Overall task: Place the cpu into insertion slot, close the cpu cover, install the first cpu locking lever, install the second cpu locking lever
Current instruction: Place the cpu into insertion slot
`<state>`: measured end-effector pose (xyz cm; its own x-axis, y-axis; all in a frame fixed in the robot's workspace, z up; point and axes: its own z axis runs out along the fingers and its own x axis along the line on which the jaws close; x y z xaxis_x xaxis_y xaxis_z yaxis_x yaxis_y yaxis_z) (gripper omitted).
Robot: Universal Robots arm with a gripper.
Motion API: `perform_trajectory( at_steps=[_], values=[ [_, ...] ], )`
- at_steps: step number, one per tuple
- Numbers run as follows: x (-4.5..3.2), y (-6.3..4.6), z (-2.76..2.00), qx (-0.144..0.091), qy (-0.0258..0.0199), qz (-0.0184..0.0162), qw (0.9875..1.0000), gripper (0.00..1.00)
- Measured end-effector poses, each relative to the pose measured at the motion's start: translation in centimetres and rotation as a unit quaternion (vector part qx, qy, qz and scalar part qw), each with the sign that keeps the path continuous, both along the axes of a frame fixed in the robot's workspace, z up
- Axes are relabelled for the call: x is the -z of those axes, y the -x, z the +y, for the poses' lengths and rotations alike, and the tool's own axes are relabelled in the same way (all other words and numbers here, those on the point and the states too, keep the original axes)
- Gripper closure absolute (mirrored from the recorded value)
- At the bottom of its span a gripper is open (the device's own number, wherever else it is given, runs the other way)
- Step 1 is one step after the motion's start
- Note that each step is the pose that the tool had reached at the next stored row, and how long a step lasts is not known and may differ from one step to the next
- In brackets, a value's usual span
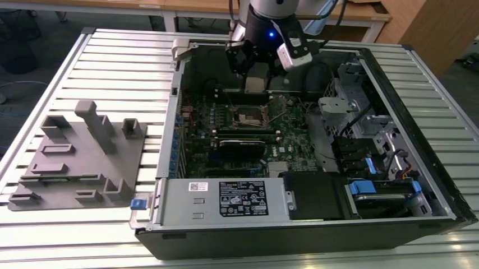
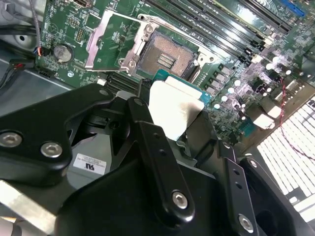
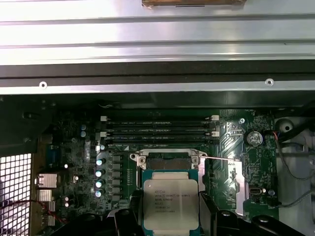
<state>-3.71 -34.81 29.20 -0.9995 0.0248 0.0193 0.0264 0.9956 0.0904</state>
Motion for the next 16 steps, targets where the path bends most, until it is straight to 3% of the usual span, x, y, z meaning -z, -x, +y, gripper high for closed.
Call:
perform_trajectory(
  at_steps=[16],
  values=[
    [2.50, 0.0, -0.03, 0.000, 0.0000, -0.0002, 1.0000, 0.46]
  ],
)
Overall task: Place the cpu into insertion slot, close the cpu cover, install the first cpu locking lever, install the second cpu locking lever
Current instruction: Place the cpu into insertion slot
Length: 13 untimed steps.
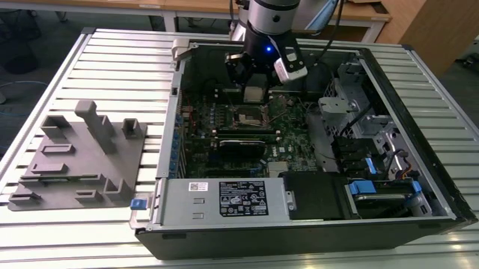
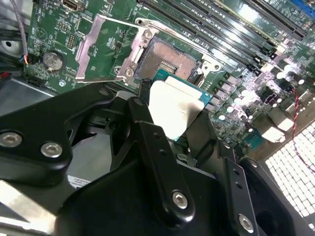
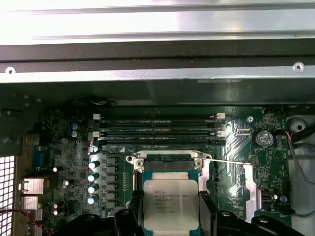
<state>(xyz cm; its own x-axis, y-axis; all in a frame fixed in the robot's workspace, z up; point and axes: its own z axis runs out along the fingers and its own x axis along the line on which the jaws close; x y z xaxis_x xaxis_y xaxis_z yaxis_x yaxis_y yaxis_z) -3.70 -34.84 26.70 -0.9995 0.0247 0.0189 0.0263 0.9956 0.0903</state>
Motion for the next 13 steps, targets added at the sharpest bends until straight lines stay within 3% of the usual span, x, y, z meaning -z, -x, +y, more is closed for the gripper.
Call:
perform_trajectory(
  at_steps=[8, 13],
  values=[
    [0.02, 0.00, 0.00, 0.001, 0.0000, 0.0000, 1.0000, 0.46],
    [0.15, 0.00, 0.00, 0.041, 0.0000, 0.0000, 0.9992, 0.46]
  ],
)
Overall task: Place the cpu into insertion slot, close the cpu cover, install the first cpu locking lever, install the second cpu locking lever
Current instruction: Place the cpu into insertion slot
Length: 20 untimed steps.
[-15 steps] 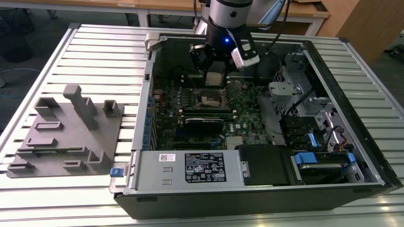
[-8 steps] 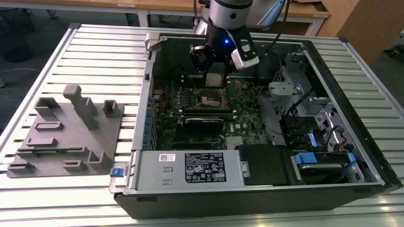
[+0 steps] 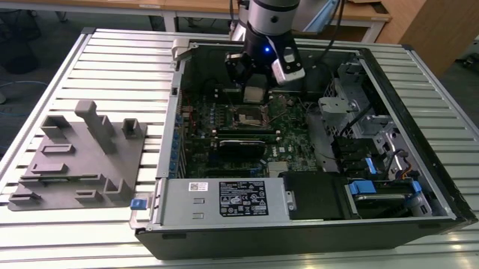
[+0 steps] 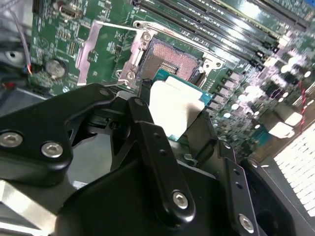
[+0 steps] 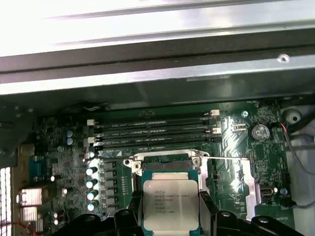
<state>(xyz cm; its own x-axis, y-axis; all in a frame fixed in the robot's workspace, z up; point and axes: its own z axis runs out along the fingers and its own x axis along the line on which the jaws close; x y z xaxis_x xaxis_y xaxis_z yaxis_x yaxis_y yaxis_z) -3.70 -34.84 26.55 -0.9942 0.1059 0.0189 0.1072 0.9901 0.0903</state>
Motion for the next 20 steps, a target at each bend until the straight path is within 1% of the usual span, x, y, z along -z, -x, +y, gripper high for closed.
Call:
perform_trajectory(
  at_steps=[3, 16, 20],
  values=[
    [0.06, 0.00, 0.00, 0.025, 0.0001, 0.0000, 0.9997, 0.46],
    [0.07, 0.00, 0.00, 0.028, 0.0000, 0.0000, 0.9996, 0.46],
    [0.07, 0.00, 0.00, 0.033, 0.0000, 0.0000, 0.9994, 0.46]
  ],
)
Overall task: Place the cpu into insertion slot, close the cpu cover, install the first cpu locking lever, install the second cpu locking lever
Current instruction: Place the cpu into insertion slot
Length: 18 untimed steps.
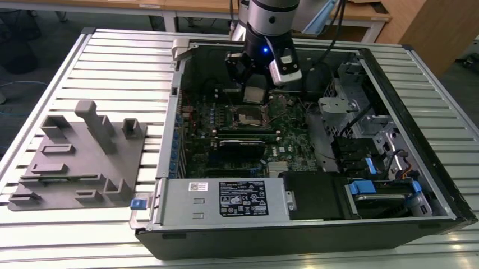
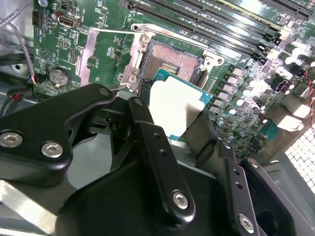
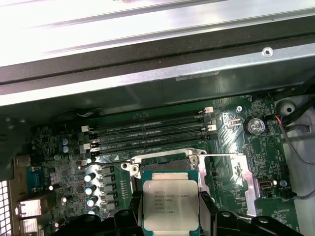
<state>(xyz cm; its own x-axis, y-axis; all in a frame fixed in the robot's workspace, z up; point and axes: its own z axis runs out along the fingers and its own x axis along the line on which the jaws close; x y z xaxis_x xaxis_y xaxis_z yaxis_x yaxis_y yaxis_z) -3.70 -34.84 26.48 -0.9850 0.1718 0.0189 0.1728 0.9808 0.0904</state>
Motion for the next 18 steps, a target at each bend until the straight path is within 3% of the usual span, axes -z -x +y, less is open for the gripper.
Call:
perform_trajectory(
  at_steps=[9, 18],
  values=[
    [0.04, 0.00, 0.00, 0.043, 0.0000, 0.0000, 0.9991, 0.46],
    [0.04, 0.00, 0.00, 0.047, 0.0000, 0.0000, 0.9989, 0.46]
  ],
)
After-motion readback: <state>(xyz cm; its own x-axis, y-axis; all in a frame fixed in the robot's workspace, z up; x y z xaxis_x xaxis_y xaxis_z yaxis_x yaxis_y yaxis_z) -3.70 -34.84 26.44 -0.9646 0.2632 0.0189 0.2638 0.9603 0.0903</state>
